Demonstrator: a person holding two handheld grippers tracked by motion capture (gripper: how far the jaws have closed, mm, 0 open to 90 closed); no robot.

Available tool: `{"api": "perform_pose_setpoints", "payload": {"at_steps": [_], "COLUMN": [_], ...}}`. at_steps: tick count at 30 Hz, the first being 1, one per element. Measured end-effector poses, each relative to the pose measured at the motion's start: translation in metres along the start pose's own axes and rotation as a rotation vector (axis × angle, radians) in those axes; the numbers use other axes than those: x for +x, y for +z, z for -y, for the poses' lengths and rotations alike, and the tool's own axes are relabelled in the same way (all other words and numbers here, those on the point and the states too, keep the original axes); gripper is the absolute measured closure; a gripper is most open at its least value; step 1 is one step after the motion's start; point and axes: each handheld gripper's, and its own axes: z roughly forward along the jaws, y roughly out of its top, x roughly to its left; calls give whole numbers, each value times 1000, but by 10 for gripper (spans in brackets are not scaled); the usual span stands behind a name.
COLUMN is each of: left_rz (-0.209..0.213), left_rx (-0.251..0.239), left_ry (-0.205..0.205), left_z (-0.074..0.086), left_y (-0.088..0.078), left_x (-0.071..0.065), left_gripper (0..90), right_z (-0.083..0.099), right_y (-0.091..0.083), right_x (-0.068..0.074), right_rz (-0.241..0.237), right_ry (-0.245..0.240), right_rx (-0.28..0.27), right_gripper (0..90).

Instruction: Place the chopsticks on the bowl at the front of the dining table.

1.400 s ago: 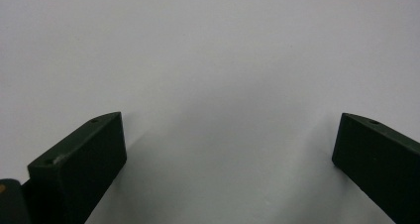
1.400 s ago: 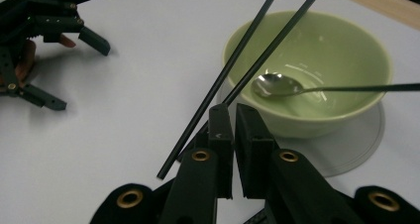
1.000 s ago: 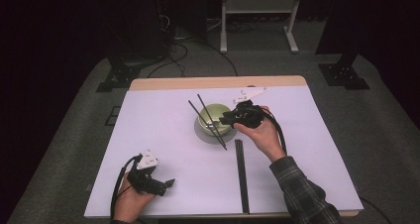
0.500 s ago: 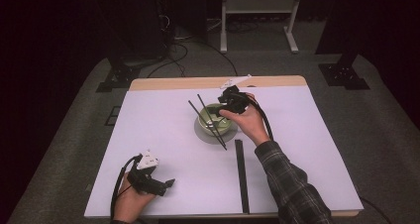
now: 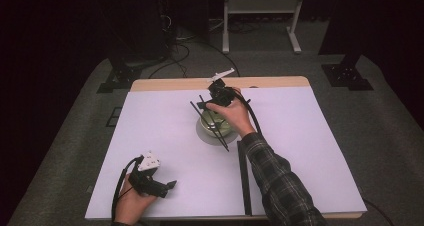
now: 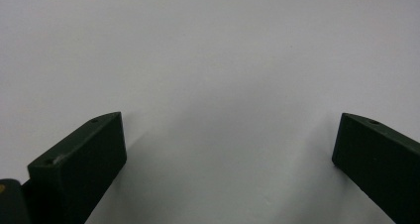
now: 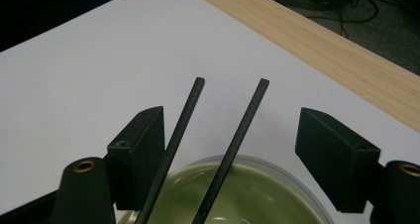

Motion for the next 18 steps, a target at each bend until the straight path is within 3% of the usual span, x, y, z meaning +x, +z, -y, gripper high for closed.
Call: {"api": "perform_pose_setpoints", "payload": {"at_steps": [6,18], "left_rz": [0,1], "left_rx": [2,1], "left_ry": [1,0], "left_z": [0,0], "left_y": [0,0], "left_x": [0,0], "left_gripper": [0,0], "right_z": [-3,-7], "right_y": [15,31], "right_x": [1,9], "right_rz": [12,38], "right_ry": [16,-3], "right_rx": [17,50], "right_gripper": [249,249]}}
